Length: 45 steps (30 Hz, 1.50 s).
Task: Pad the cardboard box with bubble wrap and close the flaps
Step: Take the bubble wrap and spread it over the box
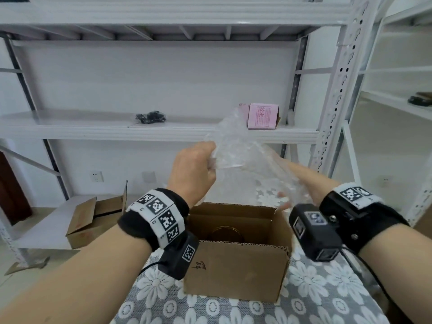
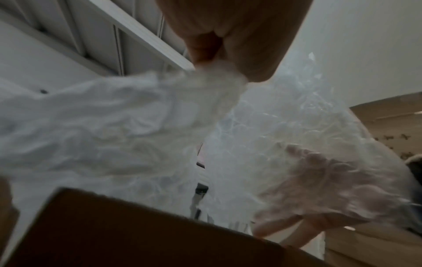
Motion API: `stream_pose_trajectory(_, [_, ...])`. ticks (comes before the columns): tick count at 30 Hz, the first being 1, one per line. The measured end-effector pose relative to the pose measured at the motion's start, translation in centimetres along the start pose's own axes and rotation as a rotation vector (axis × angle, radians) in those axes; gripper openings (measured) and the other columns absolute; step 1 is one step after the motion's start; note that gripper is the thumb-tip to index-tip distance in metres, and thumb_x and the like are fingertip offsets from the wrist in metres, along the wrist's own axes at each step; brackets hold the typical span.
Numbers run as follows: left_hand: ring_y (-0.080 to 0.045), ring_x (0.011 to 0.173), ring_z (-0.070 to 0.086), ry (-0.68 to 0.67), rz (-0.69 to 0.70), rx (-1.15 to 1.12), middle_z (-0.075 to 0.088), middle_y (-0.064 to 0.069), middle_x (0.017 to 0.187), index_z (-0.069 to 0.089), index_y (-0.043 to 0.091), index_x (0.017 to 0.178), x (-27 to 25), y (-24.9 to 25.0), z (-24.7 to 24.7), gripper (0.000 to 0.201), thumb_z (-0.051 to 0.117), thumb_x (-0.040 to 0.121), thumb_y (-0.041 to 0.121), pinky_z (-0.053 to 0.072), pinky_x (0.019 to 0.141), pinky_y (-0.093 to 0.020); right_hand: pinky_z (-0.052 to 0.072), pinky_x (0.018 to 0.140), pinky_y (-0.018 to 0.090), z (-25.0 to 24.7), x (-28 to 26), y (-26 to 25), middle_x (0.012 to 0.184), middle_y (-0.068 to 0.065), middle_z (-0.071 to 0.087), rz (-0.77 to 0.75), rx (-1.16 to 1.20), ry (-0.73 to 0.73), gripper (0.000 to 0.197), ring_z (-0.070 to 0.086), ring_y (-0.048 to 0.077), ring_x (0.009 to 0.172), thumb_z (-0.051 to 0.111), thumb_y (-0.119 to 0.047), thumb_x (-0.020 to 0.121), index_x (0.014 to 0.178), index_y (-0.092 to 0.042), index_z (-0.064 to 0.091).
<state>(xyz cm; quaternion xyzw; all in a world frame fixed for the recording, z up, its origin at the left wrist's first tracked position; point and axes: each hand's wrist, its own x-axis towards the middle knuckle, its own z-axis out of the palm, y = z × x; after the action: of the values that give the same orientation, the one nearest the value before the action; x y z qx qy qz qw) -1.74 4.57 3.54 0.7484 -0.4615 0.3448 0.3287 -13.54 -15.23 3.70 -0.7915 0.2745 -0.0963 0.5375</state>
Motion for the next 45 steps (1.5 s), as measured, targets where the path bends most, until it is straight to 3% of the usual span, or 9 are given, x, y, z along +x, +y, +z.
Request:
stream_pose_trajectory(9, [-0.016,0.098,0.065,-1.133,-0.382,-0.642,0.067,-0.001,0.109,0.06,0.015,0.11,1.6,1.4,-1.2,0.043,0.071,0.077,0.041,0.051,0.094,-0.031,0.059,0.066,0.031,1.4,-0.9,-1.4,0.093,0.009,0.073,-0.183,0.13,0.011,0.021,0.072,0.019,0.079,0.066,-0.003,0.082,0.1,-0.013,0.068])
stream_pose_trajectory(15, [-0.02,0.131,0.039,-0.299,-0.641,-0.692,0.035,-0.004,0.147,0.032,0.02,0.141,5.6,-2.8,-2.1,0.109,0.088,0.051,0.047,0.039,0.107,-0.042,0.047,0.064,0.028,1.2,-0.9,-1.8,0.089,0.012,0.072,-0.628,-0.313,0.232,0.027,0.062,0.022,0.072,0.052,0.006,0.086,0.093,-0.013,0.07])
stream_pose_trajectory(20, [-0.01,0.145,0.01,-0.421,-0.311,-0.385,0.007,0.006,0.159,0.018,0.03,0.149,9.5,-2.9,-4.0,0.13,0.088,0.042,0.054,0.013,0.12,-0.039,0.033,0.063,0.023,0.9,-0.6,-2.8,0.081,0.0,0.053,-0.926,-0.566,0.462,0.024,0.051,0.02,0.077,0.046,0.017,0.079,0.085,-0.001,0.061])
stream_pose_trajectory(23, [-0.014,0.134,0.038,-0.566,-0.239,-0.245,0.042,-0.001,0.145,0.059,0.026,0.12,10.3,-2.1,-4.2,0.084,0.082,0.046,0.059,0.029,0.112,-0.025,0.028,0.055,0.023,0.6,0.3,-3.1,0.073,0.002,0.045,-0.898,-0.523,0.541,0.026,0.04,0.017,0.065,0.038,0.016,0.078,0.076,-0.008,0.046])
stream_pose_trajectory(25, [-0.005,0.09,0.063,-0.528,-0.276,-0.262,0.069,0.006,0.096,0.07,0.021,0.088,9.9,-1.3,-3.7,0.029,0.081,0.067,0.039,0.043,0.078,-0.004,0.024,0.052,0.022,0.4,0.8,-3.2,0.067,0.0,0.038,-0.8,-0.459,0.627,0.027,0.033,0.013,0.06,0.034,0.017,0.076,0.073,-0.008,0.04])
stream_pose_trajectory(28, [-0.013,0.088,0.067,-0.367,-0.291,-0.286,0.072,0.001,0.093,0.069,0.011,0.092,9.2,-1.2,-2.9,0.022,0.075,0.079,0.027,0.051,0.083,-0.023,0.029,0.049,0.016,-0.5,1.5,-3.2,0.075,0.003,0.043,-0.567,-0.236,0.747,0.021,0.037,0.013,0.064,0.036,0.014,0.083,0.082,-0.005,0.047])
stream_pose_trajectory(32, [-0.021,0.096,0.061,-0.255,-0.271,-0.112,0.062,-0.004,0.107,0.062,0.013,0.106,8.7,-1.7,-2.7,0.017,0.061,0.089,0.012,0.046,0.085,-0.029,0.036,0.093,0.03,-1.2,2.0,-2.7,0.122,0.015,0.043,-0.338,-0.251,0.757,0.035,0.04,0.025,0.11,0.048,0.003,0.081,0.115,-0.002,0.043])
stream_pose_trajectory(38, [-0.033,0.092,0.059,-0.447,-0.071,0.216,0.059,-0.015,0.099,0.065,0.014,0.09,8.4,1.1,-2.7,0.027,0.043,0.088,-0.002,0.041,0.073,-0.035,0.024,0.114,0.035,2.2,-0.4,-5.6,0.138,0.015,0.037,-1.163,-0.683,0.809,0.067,0.031,0.028,0.129,0.053,0.001,0.07,0.135,0.001,0.039])
stream_pose_trajectory(45, [-0.025,0.082,0.054,-0.561,-0.067,0.31,0.057,-0.009,0.089,0.064,0.004,0.098,7.8,2.8,-2.2,0.018,0.047,0.091,0.004,0.043,0.074,-0.031,0.028,0.111,0.046,2.7,-2.4,-7.5,0.137,0.01,0.049,-1.31,-0.655,0.487,0.064,0.036,0.028,0.132,0.04,-0.015,0.071,0.134,-0.004,0.046])
